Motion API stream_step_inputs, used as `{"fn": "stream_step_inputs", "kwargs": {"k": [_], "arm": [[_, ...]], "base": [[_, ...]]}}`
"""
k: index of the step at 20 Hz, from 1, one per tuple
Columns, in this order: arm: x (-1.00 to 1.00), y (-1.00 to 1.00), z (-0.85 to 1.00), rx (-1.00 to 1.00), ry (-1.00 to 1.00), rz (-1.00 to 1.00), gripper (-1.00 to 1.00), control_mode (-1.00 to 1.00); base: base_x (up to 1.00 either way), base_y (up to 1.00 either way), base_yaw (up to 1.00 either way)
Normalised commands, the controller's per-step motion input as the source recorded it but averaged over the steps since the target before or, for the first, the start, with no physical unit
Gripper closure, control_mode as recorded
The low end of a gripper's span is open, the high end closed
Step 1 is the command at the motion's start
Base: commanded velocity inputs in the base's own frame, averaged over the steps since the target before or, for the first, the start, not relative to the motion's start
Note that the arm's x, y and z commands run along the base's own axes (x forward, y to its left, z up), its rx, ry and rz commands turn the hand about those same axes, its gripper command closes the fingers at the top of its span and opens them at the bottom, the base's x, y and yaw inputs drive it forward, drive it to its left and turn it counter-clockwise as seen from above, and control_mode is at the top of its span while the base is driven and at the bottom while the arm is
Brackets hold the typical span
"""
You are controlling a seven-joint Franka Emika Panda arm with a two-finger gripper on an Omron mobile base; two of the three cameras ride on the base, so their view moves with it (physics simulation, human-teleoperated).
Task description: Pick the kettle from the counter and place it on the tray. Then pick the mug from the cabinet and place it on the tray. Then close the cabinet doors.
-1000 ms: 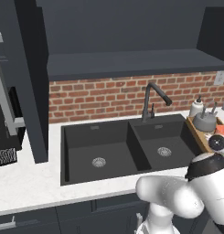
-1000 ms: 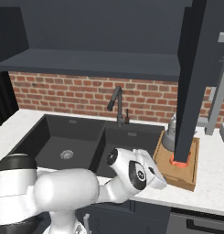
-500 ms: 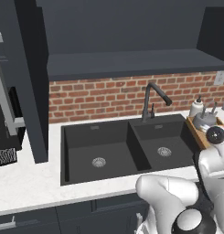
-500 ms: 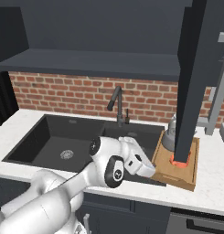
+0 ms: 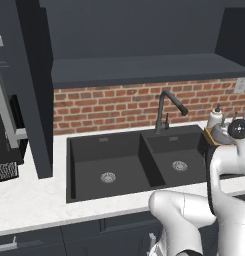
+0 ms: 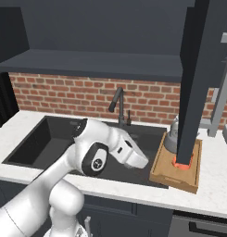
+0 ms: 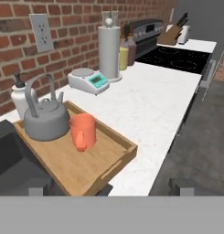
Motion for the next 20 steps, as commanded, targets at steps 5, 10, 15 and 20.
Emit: {"fn": "stream_step_inputs", "kwargs": {"k": [5,10,15,20], "arm": [[-0.52,0.16,0.36,0.0,0.0,0.0,-1.0,-1.0],[-0.34,0.15,0.39,0.0,-0.04,0.0,-1.0,-1.0],[-0.2,0.26,0.3,0.0,0.0,0.0,-1.0,-1.0],[-0.22,0.25,0.31,0.0,0.0,0.0,-1.0,-1.0]], "base": [[0.0,0.0,0.0],[0.0,0.0,0.0],[0.0,0.0,0.0],[0.0,0.0,0.0]]}}
